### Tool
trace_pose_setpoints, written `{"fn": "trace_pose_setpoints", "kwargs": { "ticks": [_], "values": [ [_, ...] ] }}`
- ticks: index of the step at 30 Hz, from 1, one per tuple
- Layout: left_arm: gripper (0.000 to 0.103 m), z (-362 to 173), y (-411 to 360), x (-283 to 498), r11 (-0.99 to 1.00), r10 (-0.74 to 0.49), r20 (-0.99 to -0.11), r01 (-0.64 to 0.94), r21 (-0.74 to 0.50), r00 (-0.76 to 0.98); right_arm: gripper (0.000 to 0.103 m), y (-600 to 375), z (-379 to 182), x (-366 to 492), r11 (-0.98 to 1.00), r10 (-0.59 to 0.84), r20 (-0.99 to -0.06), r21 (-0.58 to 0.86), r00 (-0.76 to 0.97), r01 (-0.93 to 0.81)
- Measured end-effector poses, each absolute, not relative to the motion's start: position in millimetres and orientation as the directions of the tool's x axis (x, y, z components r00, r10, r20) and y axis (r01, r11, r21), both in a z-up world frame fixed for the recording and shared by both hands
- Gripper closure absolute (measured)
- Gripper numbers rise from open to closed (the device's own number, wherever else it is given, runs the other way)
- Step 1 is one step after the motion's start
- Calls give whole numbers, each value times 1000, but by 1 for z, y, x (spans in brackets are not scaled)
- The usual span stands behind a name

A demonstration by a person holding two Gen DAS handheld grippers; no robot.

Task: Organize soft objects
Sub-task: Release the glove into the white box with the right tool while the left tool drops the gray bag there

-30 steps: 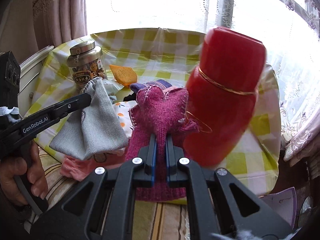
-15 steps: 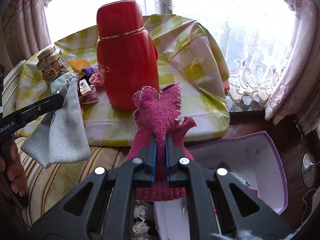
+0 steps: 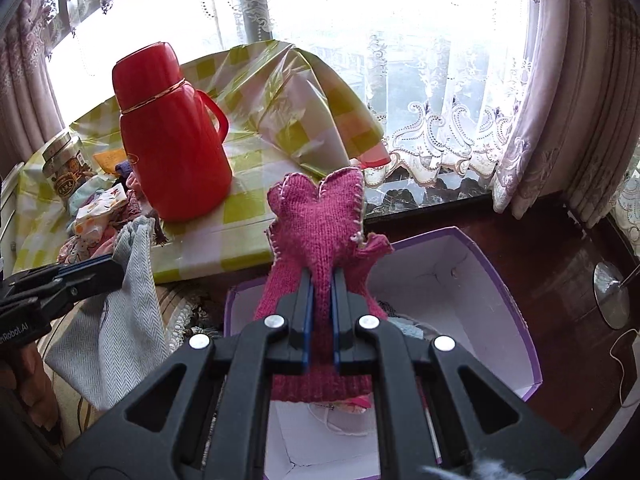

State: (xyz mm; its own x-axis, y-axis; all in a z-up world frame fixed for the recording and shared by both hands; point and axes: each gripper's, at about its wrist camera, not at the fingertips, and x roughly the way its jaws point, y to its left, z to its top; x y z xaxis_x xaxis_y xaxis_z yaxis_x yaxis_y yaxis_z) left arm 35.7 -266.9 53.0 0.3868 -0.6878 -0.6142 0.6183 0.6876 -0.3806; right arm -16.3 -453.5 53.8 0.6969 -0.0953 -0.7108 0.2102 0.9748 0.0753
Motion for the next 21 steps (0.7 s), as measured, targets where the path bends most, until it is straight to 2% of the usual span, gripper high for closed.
{"fn": "trace_pose_setpoints", "kwargs": {
  "ticks": [2,3,5,7,8,12,16,21],
  "values": [
    [93,51,-276,32,671,-696,-621,632,-386,360,92,-459,55,-20,973,-101,-709,76,698,218],
    [90,51,-279,31,664,-700,-624,638,-390,347,91,-462,56,-22,972,-105,-709,74,697,221],
    [79,47,-287,28,655,-698,-641,646,-393,319,91,-466,56,-24,971,-111,-710,71,696,228],
    [60,45,-291,26,651,-696,-649,649,-392,306,91,-469,55,-25,970,-110,-710,76,695,232],
    [58,46,-290,26,650,-698,-648,651,-393,305,90,-470,55,-25,969,-110,-712,78,693,233],
    [56,46,-286,28,659,-694,-649,637,-400,311,86,-471,54,-25,970,-96,-719,89,688,228],
    [55,45,-282,29,669,-690,-649,624,-404,320,72,-466,55,-24,974,-72,-720,97,690,203],
    [55,46,-272,30,678,-688,-643,612,-406,337,66,-452,57,-22,983,-37,-717,101,696,156]
  ]
}}
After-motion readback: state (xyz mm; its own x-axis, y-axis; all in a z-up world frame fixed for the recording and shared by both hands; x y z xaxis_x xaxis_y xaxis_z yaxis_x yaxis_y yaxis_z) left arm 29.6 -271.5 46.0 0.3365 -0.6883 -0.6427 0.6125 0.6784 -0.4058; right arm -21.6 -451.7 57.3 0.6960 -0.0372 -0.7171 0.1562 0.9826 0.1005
